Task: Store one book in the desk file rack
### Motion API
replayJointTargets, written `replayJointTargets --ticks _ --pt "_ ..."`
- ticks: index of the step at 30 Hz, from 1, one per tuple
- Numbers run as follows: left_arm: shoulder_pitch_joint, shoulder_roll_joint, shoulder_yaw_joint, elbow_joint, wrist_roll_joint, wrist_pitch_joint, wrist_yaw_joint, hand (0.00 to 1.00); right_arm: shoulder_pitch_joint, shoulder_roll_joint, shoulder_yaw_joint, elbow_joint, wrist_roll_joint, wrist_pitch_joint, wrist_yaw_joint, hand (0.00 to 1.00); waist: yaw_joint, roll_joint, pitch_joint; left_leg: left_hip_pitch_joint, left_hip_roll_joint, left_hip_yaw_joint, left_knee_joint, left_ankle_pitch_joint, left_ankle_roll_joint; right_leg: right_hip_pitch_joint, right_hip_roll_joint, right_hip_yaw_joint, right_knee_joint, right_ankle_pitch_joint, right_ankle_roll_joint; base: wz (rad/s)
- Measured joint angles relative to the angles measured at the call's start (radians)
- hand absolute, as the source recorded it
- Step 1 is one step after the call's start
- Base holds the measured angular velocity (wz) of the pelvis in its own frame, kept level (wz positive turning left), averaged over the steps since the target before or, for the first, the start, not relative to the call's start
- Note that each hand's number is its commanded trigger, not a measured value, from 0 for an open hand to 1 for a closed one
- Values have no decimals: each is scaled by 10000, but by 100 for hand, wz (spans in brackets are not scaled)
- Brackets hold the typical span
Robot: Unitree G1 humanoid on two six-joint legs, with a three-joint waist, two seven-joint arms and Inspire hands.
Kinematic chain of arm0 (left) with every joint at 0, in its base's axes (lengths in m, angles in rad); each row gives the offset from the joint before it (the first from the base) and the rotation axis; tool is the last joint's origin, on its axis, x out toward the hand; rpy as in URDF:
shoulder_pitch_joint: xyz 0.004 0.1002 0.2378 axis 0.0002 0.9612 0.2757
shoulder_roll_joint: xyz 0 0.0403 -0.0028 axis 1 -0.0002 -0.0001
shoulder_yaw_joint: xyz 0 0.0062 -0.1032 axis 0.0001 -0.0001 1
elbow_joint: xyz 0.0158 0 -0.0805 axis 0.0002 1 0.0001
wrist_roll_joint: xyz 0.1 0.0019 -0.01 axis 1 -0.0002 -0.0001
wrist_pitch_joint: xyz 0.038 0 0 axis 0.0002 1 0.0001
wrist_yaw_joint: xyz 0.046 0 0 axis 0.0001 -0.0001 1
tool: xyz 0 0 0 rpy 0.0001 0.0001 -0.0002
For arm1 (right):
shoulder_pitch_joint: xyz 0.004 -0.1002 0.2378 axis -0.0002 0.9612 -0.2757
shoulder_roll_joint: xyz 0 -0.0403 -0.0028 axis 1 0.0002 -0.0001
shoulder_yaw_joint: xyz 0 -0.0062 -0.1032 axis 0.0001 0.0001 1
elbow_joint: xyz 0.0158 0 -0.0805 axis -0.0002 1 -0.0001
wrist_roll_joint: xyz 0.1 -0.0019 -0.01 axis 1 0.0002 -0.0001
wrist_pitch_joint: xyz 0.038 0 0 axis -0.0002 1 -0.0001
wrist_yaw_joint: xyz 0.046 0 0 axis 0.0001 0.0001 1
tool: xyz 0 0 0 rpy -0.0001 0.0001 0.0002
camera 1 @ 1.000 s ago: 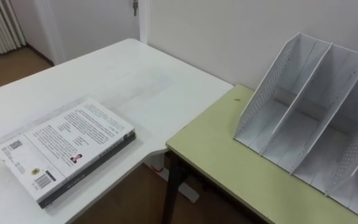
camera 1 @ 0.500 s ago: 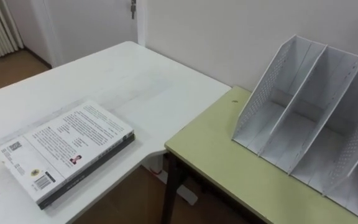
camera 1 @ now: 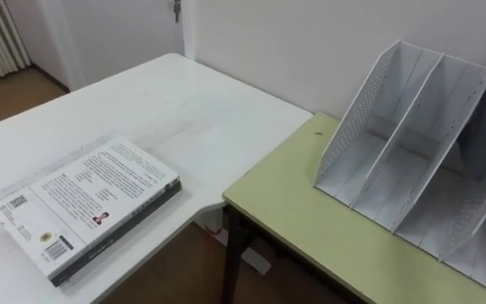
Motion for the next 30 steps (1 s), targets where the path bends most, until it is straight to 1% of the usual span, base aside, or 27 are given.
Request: replayJointTargets --ticks 5,11,13,17,19,21,23,26,29,30 --pt "20 16 -2 -30 -2 -1 -2 0 0 -7 2 23 134 -1 -2 0 -4 -20 12 -5 1 0 -17 -1 -1 13 6 1 -10 -1 0 0" --pt "22 102 -4 -47 0 -8 2 0 -2 -7 -1 69 198 -30 82 0 -9 -75 50 -6 1 2 -31 -1 0 49 7 5 -10 1 2 0" --pt "32 104 1 -118 16 -2 21 0 -2 -6 3 55 208 -20 128 0 2 -97 49 -13 0 4 -41 -1 0 44 6 2 -5 4 6 0" --pt "43 84 15 -237 66 54 113 0 -2 -6 6 -103 172 3 174 0 28 -89 39 -27 1 2 -97 -2 0 7 8 -1 -3 8 10 0" --pt "46 52 12 -247 66 68 114 0 -2 -6 6 -225 171 50 185 0 24 -43 32 -29 3 3 -115 -1 0 -3 14 1 -5 8 10 0" --pt "48 13 11 -269 69 100 115 0 -2 -6 7 -241 172 141 205 0 25 19 -4 -28 9 5 -125 -1 0 -9 21 -2 -8 7 11 0" --pt "66 0 11 -328 70 141 116 0 -3 -6 6 -247 172 175 206 0 28 41 -10 -33 11 11 -126 -1 0 -16 23 -3 -12 6 10 0" --pt "69 2 15 -372 78 164 119 0 -4 -6 6 -287 174 230 217 0 25 35 -13 -54 12 47 -123 -1 0 -41 22 -2 -13 5 11 0" --pt "61 9 13 -425 74 190 116 0 -4 -6 6 -551 200 431 216 0 24 23 -25 -196 6 47 -88 0 2 -184 10 3 10 5 11 0" --pt "59 9 11 -424 72 190 116 0 -4 -6 7 -578 199 431 216 0 25 20 -23 -212 6 49 -30 0 2 -218 8 1 17 6 10 0"
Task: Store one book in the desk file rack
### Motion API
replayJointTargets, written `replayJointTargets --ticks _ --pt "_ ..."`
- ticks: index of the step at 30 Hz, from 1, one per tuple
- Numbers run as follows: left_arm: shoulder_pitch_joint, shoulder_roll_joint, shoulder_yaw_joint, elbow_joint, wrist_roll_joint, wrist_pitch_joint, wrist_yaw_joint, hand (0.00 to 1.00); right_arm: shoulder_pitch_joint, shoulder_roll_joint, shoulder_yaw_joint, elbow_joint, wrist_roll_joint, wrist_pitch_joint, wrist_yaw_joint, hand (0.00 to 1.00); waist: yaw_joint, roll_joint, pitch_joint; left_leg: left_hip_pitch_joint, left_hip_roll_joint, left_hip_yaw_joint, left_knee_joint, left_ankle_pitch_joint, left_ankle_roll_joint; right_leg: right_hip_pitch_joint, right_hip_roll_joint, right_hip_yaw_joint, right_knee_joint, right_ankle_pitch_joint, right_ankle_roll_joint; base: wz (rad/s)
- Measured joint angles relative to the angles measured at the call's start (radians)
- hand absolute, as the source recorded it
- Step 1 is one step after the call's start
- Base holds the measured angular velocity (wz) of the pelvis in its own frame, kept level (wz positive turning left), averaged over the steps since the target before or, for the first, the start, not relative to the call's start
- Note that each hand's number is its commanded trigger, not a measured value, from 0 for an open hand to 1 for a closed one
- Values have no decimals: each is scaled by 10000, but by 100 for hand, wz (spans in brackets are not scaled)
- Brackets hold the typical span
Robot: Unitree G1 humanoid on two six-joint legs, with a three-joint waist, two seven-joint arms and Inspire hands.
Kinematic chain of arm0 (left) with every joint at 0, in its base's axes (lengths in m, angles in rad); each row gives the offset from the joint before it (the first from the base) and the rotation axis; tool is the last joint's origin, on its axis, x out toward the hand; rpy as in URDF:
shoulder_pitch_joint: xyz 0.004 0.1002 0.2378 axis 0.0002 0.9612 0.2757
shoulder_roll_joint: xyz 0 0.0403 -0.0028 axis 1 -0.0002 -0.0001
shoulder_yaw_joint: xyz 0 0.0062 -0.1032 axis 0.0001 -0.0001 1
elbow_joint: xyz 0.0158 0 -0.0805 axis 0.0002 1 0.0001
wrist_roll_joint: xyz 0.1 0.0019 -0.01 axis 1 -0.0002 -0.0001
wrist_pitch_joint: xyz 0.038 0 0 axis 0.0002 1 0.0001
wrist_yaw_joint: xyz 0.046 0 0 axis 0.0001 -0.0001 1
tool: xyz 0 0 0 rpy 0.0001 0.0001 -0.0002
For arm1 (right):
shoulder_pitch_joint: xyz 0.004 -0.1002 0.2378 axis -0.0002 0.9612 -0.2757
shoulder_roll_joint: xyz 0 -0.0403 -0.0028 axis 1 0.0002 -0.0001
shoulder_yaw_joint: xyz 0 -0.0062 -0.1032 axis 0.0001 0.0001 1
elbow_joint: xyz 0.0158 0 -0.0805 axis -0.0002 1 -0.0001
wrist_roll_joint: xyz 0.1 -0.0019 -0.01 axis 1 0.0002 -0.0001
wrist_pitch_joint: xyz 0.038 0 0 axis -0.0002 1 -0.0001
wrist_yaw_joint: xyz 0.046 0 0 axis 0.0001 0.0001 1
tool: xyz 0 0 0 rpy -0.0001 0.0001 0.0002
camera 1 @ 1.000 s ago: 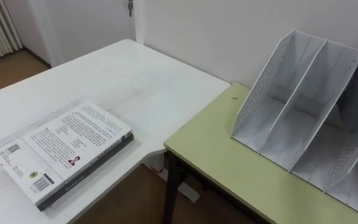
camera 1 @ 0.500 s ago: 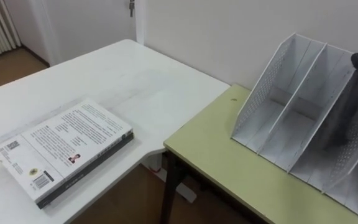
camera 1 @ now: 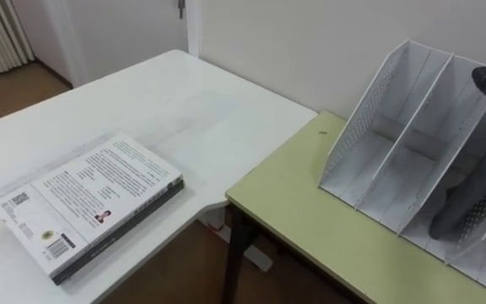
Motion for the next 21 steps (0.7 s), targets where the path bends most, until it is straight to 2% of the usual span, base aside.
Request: replayJointTargets --ticks 6,9,13,17,19,21 --pt "1 0 7 15 8 -4 -13 0 -3 0 1 -62 -33 38 24 0 3 -10 -2 -64 0 2 46 2 -2 -55 -4 -14 12 0 -1 0" --pt "9 -15 29 46 6 -5 -13 0 -3 0 29 -473 -81 365 95 0 53 -16 -9 -135 0 40 68 4 -3 -157 4 38 60 3 -5 -4" --pt "41 -13 -9 109 -61 -65 -5 0 1 0 377 -1179 -88 436 593 0 -29 -24 8 5 21 115 55 4 -4 -33 20 60 27 10 -17 -4" --pt "67 62 -3 344 -505 -279 -6 0 45 0 966 -2127 124 434 1839 0 -17 -162 115 74 53 187 53 5 -10 39 34 121 0 34 -52 -3" --pt "56 136 27 347 -492 -304 -14 0 163 0 1208 -2587 413 443 2524 0 -19 -262 91 32 67 165 53 6 -16 17 30 112 -31 52 -64 0" --pt "58 153 20 357 -494 -312 -34 0 241 0 1607 -3118 723 460 3466 0 38 -272 96 36 67 145 29 3 -20 17 53 113 -33 64 -60 0"
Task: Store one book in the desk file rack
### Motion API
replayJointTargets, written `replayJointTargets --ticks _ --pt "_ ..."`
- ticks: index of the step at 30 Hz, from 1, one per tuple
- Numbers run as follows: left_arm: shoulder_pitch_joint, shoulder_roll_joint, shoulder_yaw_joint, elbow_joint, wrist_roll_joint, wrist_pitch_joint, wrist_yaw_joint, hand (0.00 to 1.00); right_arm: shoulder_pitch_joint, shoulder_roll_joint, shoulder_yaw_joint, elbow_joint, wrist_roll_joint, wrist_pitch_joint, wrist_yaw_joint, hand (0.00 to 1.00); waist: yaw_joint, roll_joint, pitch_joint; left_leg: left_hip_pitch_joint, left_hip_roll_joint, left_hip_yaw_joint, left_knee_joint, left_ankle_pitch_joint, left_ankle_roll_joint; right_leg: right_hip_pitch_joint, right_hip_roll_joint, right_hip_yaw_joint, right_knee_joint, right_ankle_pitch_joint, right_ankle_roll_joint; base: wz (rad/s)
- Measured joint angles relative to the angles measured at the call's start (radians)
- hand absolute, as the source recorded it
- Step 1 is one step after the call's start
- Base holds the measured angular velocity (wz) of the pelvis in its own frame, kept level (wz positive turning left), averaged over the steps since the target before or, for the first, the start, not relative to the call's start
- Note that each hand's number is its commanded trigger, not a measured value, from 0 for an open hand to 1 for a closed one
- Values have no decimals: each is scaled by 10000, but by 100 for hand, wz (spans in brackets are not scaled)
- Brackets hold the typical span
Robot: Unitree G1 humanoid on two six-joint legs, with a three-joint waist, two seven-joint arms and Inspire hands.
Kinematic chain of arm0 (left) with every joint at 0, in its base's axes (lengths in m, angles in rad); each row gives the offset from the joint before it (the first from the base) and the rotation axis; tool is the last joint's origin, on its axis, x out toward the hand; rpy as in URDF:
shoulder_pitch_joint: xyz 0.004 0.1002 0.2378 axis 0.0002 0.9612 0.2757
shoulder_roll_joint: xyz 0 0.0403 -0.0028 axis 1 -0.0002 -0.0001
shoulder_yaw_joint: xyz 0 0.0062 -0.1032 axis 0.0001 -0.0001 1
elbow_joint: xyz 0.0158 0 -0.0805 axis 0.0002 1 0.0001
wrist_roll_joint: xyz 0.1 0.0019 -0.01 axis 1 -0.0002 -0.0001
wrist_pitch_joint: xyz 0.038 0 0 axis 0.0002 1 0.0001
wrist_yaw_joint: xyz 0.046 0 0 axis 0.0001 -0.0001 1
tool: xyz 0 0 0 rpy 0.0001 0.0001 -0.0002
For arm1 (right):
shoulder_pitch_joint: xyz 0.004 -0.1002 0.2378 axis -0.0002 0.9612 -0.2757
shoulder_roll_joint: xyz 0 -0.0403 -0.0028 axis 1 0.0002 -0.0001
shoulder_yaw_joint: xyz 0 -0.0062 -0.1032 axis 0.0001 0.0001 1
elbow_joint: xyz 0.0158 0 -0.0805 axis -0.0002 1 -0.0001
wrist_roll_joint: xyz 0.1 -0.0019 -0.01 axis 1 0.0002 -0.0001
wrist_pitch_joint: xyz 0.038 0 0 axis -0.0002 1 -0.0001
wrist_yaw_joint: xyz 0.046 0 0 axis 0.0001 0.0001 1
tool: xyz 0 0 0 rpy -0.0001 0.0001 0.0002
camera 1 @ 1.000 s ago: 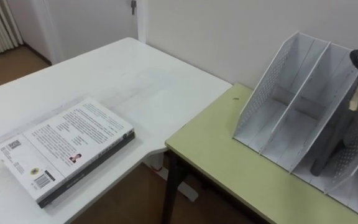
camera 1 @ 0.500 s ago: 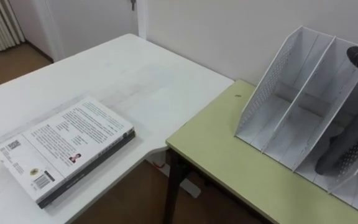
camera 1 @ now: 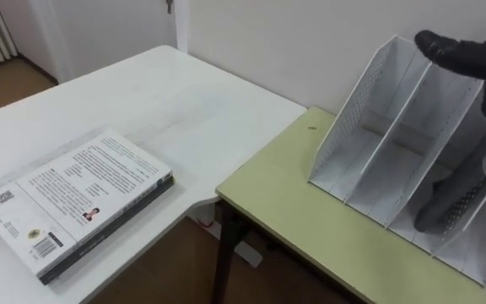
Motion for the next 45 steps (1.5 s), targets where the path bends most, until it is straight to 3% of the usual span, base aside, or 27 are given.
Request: replayJointTargets --ticks 5,16,20,23,26,31,33,34,36,39,45 --pt "2 34 3 -25 -65 -45 -387 0 527 -15 759 -1014 123 95 2355 0 229 -26 -53 -12 33 -1 -24 -1 -2 45 -11 -21 -126 91 -10 -1" --pt "-224 269 -57 236 -70 -17 -1183 0 799 -177 2394 -1632 -476 271 7159 0 515 -83 -52 1 70 -64 -53 -10 -20 259 -11 -284 -324 107 -16 6" --pt "-680 452 -559 555 -85 85 -1274 0 2108 -200 3523 -1174 -1720 306 8743 0 864 -113 -2 164 78 -220 -46 -28 -45 489 -33 -413 -368 107 -16 10" --pt "-998 472 -830 578 -155 116 -1312 0 2917 -213 4078 -683 -2894 618 9840 0 1056 -29 107 58 51 -266 -69 -33 -41 410 -45 -453 -330 108 -14 5" --pt "-1042 477 -916 578 -180 178 -1322 0 3857 -203 4187 44 -4248 613 10550 0 1191 8 96 -86 47 -336 -44 -27 -41 299 -51 -526 -316 107 -15 7" --pt "-1110 397 -1028 668 -465 151 -1239 0 4945 86 4366 2485 -6443 686 10894 0 1310 52 79 -62 62 -329 5 -24 -47 317 -74 -566 -339 107 -16 1" --pt "-1096 366 -1165 705 -456 73 -1143 0 5409 471 4330 4282 -7073 694 10558 0 1329 112 22 -19 57 -338 -1 -26 -47 365 -75 -581 -341 106 -16 2" --pt "-1092 347 -1158 719 -449 55 -1127 0 5523 569 4281 4603 -7267 703 10461 0 1324 140 32 -26 55 -338 2 -26 -46 361 -78 -585 -341 107 -16 0" --pt "-1094 232 -1072 807 -420 40 -1026 0 5755 911 3511 5945 -7504 566 10039 0 1229 262 56 -56 27 -334 -19 -30 -39 366 -119 -662 -345 106 -14 0" --pt "-1112 93 -897 972 -398 26 -862 0 5888 1421 2477 7742 -7050 85 9318 0 1076 349 15 -11 25 -296 -22 -30 -40 442 -128 -717 -377 103 -11 5" --pt "-618 -291 -54 945 -43 -63 -572 0 6109 2036 874 9749 -6163 -558 7486 0 699 477 -1 -9 -32 -399 5 -8 -24 578 -181 -800 -531 80 -2 7"
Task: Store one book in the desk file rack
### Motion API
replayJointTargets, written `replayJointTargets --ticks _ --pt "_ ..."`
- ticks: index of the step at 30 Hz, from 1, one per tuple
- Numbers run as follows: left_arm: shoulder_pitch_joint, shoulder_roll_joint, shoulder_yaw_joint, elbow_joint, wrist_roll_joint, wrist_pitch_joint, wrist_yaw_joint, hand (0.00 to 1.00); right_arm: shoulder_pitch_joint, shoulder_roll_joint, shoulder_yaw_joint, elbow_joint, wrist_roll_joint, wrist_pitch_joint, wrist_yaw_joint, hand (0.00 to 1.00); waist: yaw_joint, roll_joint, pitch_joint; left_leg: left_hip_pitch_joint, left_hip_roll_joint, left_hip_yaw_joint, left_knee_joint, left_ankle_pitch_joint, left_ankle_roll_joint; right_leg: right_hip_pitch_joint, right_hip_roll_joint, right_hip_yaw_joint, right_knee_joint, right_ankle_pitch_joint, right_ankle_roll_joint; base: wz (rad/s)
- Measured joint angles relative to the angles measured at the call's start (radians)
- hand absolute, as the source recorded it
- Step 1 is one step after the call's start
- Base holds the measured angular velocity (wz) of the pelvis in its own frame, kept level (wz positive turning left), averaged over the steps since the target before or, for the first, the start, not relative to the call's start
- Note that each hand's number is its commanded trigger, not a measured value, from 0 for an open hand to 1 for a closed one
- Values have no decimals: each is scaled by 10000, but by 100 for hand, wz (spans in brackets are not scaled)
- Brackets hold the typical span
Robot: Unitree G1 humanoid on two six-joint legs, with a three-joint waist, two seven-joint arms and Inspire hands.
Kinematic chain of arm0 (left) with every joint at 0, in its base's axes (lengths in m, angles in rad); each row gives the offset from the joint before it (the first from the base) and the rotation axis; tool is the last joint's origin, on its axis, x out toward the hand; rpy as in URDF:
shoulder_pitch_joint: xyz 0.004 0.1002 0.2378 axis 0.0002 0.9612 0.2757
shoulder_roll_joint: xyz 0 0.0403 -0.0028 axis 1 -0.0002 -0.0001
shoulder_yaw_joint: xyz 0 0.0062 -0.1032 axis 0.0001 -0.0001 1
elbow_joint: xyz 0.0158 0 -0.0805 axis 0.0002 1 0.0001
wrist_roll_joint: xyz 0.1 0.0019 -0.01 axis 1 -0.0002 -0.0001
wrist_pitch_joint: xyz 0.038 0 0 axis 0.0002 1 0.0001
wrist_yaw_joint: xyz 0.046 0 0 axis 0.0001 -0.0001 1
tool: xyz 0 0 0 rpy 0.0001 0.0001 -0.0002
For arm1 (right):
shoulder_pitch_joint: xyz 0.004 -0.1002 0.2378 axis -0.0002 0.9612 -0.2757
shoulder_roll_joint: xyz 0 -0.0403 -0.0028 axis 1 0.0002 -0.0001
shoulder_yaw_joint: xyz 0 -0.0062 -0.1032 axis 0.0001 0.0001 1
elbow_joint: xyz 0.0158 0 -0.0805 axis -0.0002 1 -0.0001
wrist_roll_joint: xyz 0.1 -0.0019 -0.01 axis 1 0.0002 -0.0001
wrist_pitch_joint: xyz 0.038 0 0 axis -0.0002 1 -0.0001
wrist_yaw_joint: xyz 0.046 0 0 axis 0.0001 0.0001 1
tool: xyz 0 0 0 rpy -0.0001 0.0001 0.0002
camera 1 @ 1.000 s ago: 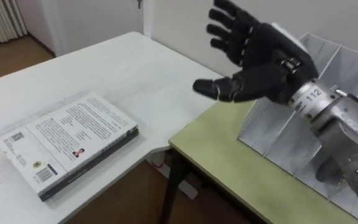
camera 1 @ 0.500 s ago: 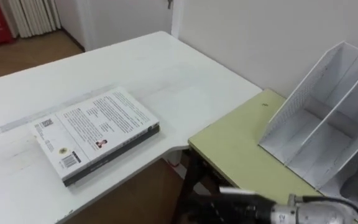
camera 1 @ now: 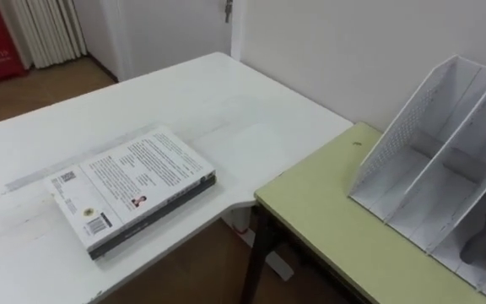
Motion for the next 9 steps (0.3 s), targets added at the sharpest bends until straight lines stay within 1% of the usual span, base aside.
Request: replayJointTargets --ticks 1,2,3,4,6,7,9 --pt "13 -42 79 -1 9 -2 8 0 42 38 -123 223 189 -48 -221 0 -58 48 -5 3 -13 -10 1 3 4 24 -8 -18 -17 -3 8 16" --pt "31 -99 229 -18 98 -9 5 0 199 60 -368 596 466 -137 -569 0 -166 72 13 22 -37 -5 0 3 7 99 -10 -28 -112 10 40 15" --pt "104 -168 418 -19 320 -17 -1 0 279 61 -683 859 630 -238 -769 0 -254 153 3 72 -43 14 -46 10 18 135 -4 -36 -135 6 68 8" --pt "155 -201 519 -20 485 -16 -1 0 297 61 -837 941 630 -269 -876 0 -275 201 5 108 -47 29 -72 13 24 145 -1 -33 -126 -1 79 -5" --pt "188 -227 753 -20 1017 -10 24 0 299 63 -1113 1227 630 -362 -1444 0 -399 327 -9 179 -55 120 -151 15 29 168 1 -31 -130 -31 105 -7" --pt "195 -228 767 -20 1156 -10 33 0 299 68 -1153 1239 630 -362 -1567 0 -448 334 -10 180 -59 127 -155 15 29 170 1 -30 -131 -36 109 4" --pt "182 -233 788 -21 1403 -22 191 0 296 125 -1214 1255 632 -375 -2180 0 -564 354 -10 180 -62 134 -139 15 29 176 -5 -41 -144 -57 115 2"
